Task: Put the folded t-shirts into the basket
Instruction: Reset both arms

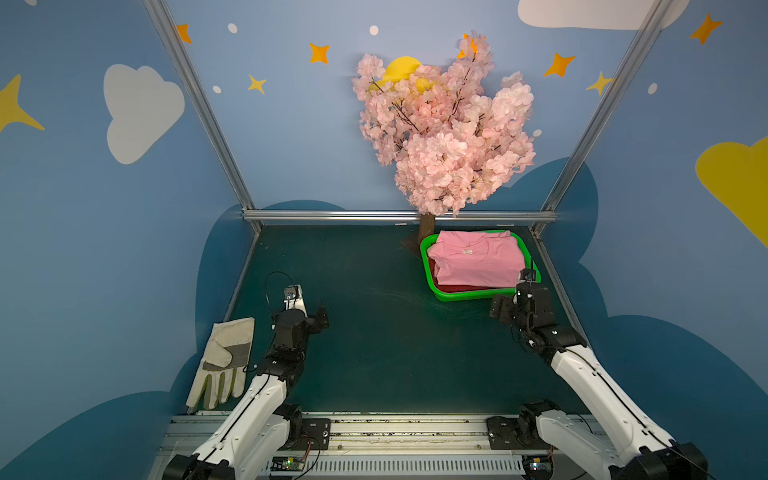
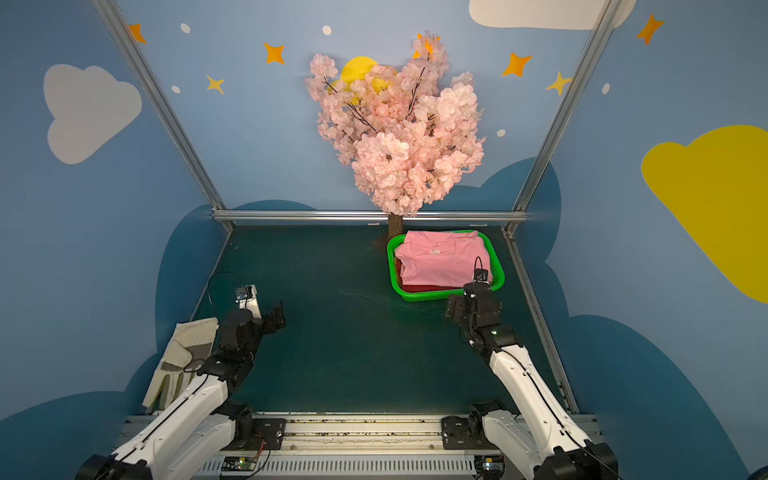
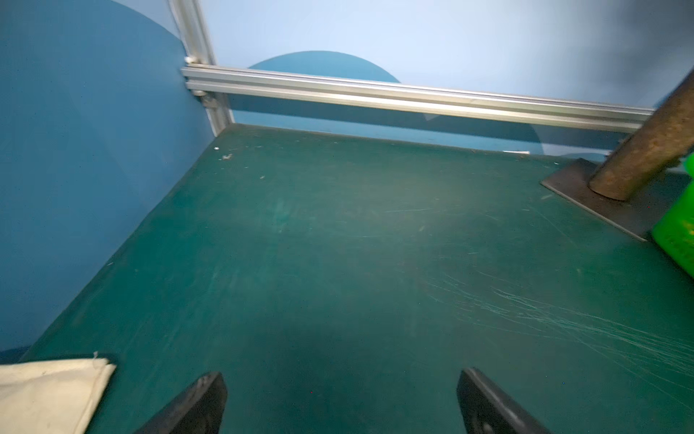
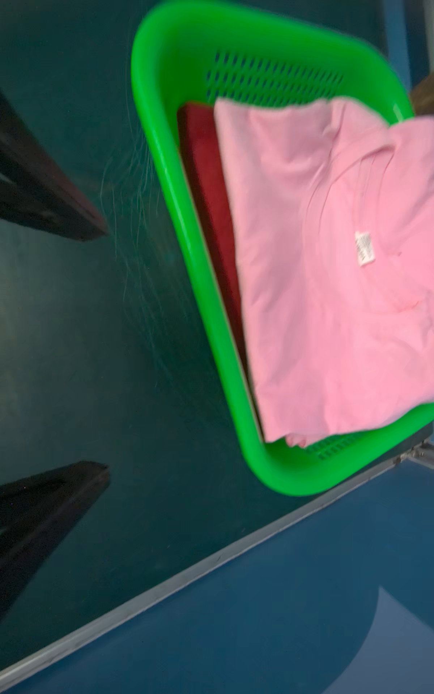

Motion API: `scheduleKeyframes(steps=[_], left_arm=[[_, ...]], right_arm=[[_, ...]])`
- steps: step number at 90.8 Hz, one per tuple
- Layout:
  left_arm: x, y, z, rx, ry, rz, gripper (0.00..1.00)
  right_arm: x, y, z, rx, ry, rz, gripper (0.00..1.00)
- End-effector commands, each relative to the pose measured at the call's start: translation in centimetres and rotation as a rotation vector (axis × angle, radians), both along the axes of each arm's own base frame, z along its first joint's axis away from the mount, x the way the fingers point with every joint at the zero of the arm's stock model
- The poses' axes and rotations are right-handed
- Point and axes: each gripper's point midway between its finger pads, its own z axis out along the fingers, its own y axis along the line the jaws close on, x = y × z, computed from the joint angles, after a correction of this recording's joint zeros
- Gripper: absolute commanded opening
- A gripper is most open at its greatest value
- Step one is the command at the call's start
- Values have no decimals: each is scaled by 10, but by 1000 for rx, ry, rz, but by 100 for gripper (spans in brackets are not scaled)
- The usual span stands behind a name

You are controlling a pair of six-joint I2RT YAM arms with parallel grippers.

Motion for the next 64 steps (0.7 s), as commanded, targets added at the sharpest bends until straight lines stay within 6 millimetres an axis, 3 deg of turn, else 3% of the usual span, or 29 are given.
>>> scheduleKeyframes(steps=[1, 19, 32, 45, 53, 64], left_arm=[[4, 17, 16, 23, -131, 68, 100], [20, 15, -2, 109, -69, 32, 100], [45, 5, -17, 135, -12, -42, 100], [64, 3, -18, 69, -46, -84, 100], [72, 0, -31, 54, -39, -117, 100], [80, -20, -42, 65, -17, -236, 100]], right_arm=[[4, -34, 6, -98, -161, -159, 97], [24, -36, -20, -125, -199, -146, 97], [47, -31, -43, -209, -48, -68, 97], [70, -26, -42, -205, -64, -11, 97], [80, -26, -43, -167, -77, 7, 97], [91, -28, -40, -130, -122, 19, 97]])
